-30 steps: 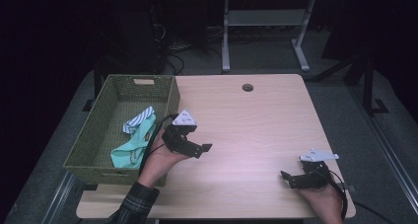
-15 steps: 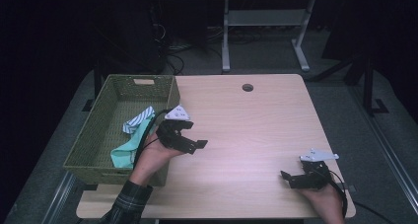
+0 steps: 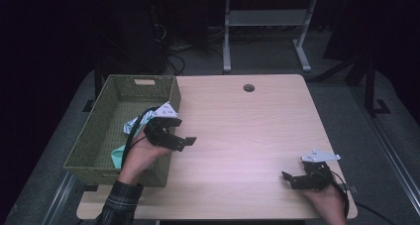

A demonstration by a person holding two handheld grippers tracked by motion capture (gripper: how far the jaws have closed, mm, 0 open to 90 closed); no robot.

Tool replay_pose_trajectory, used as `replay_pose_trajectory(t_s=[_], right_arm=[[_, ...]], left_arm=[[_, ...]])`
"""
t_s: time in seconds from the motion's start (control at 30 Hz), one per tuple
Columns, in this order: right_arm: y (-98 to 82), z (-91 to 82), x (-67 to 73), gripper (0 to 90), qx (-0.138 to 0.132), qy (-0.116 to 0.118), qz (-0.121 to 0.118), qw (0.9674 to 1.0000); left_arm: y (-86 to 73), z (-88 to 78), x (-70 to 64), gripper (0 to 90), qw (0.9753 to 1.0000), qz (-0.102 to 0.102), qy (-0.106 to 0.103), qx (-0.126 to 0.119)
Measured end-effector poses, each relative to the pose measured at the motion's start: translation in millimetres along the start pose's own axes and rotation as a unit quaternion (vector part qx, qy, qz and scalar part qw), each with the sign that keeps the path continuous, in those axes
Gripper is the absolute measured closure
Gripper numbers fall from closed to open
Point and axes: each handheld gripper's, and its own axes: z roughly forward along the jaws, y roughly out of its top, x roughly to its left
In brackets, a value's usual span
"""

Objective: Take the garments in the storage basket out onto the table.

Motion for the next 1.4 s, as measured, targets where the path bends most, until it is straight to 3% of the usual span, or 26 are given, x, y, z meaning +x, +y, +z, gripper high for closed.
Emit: replay_pose_trajectory(t_s=[0.33, 0.73, 0.9, 1.17, 1.4], right_arm=[[0.0, 0.0, 0.0, 7.5, 0.0, 0.0, 0.0, 1.0], [0.0, 0.0, -0.1, 7.5, 0.0, 0.0, 0.0, 1.0], [0.0, 0.0, -0.1, 7.5, 0.0, 0.0, 0.0, 1.0], [0.0, 0.0, -0.1, 7.5, 0.0, -0.001, 0.001, 1.0], [0.0, 0.0, -0.1, 7.5, 0.0, -0.001, 0.001, 1.0]], left_arm=[[-6.9, -15.5, 12.5, 14.8, 0.9998, -0.009, 0.013, 0.009], [-16.9, -36.0, 28.2, 23.4, 0.9994, -0.016, 0.029, 0.012], [-22.9, -45.9, 36.6, 25.0, 0.9984, -0.028, 0.048, 0.008], [-31.2, -59.3, 48.2, 29.1, 0.9969, -0.032, 0.071, 0.012], [-39.3, -61.4, 57.0, 31.0, 0.9954, -0.044, 0.082, 0.022]])
